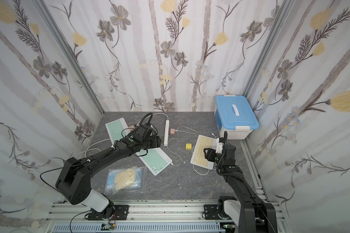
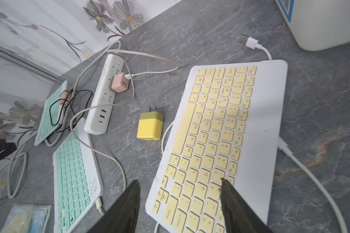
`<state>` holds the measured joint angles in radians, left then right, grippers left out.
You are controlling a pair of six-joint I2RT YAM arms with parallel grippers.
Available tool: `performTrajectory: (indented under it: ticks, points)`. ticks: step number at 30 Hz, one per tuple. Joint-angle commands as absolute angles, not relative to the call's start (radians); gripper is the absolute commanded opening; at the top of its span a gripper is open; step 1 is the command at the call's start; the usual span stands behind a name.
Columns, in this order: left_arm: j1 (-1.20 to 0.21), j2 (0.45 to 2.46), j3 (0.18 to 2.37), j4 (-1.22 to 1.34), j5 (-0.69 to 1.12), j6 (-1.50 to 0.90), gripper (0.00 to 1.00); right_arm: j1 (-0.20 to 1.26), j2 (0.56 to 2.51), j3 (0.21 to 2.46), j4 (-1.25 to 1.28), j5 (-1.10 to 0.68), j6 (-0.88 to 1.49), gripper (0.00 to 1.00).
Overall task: Unplug the wireless keyboard
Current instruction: Pick up the socket from the center of the board.
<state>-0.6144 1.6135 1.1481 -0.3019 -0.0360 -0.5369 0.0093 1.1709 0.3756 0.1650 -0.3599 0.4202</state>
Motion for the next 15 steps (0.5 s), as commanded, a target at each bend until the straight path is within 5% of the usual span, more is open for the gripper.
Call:
performTrajectory:
  ticks: [1, 15]
  points:
    - [-0.618, 1.672, 1.197, -0.345, -0.142, -0.527, 0.72, 0.042, 1.156, 0.339, 0.369, -0.335, 0.443, 0.66]
    - [-0.669, 2.048, 1.576, -0.51, -0.255, -0.476, 0.74, 0.084, 1.144, 0.337, 0.314, -0.461, 0.479, 0.65]
